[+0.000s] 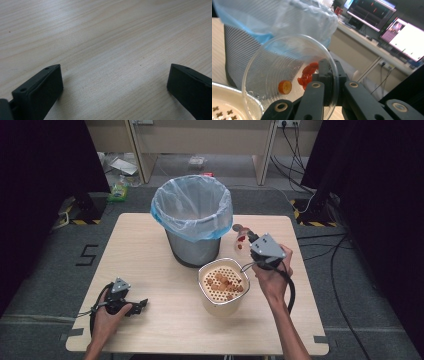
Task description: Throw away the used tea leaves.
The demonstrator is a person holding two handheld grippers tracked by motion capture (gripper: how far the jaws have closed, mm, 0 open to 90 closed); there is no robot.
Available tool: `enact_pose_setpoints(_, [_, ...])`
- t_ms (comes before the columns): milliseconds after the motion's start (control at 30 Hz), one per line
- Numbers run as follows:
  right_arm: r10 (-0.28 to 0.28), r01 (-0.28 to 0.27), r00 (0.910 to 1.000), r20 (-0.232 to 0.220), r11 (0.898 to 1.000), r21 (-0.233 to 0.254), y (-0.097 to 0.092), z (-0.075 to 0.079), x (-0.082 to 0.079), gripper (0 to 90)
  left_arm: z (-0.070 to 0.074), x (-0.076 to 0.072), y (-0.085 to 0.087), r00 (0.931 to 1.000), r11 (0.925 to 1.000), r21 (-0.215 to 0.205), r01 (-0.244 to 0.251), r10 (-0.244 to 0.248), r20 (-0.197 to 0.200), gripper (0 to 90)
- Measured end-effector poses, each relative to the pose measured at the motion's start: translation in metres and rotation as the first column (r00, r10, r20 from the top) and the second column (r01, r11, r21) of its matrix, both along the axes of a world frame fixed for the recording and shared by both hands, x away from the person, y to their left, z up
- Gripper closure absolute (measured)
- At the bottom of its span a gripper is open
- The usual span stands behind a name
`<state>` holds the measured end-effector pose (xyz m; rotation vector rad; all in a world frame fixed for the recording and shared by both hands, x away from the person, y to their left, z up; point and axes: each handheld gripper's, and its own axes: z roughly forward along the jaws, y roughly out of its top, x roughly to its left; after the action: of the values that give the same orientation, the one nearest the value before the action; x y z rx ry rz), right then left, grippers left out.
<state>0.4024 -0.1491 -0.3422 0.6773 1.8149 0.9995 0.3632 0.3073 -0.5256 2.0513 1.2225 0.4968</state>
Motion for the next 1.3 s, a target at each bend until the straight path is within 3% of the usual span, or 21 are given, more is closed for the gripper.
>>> enact_pose_setpoints(200, [0.017,-0.014,0.9980,-0.061,0.999,0.050,-0.012,0.025,0.016,89.2,0.000,0.000,0.000,1.0000,1.0000,0.000,0.000,0.000,0.000,0.0])
enact_pose_setpoints(467, [-0.011,0.014,0.9983,-0.058,0.999,0.047,-0.017,0.055,0.027,89.3,0.000,0.000,0.000,1.0000,1.0000,0.000,0.000,0.000,0.000,0.0])
enact_pose_setpoints(500, [-0.016,0.018,0.9986,-0.050,0.999,0.049,-0.019,0.064,0.031,89.3,0.000,0.000,0.000,1.0000,1.0000,-0.001,0.000,0.000,-0.001,0.0])
enact_pose_setpoints(767, [-0.017,0.020,0.9984,-0.055,0.998,0.053,-0.017,0.083,0.041,89.3,0.000,0.000,0.000,1.0000,1.0000,-0.001,-0.001,0.001,0.001,0.0])
enact_pose_setpoints(1100, [0.004,0.000,0.9987,-0.050,0.997,0.080,-0.004,0.107,0.056,89.3,0.000,0.000,0.000,1.0000,1.0000,-0.002,-0.001,0.001,0.001,0.0])
enact_pose_setpoints(1300, [0.037,-0.034,0.9985,-0.040,0.996,0.083,0.019,0.118,0.068,89.4,0.000,0.000,0.000,1.0000,1.0000,-0.001,-0.001,0.001,0.001,0.0])
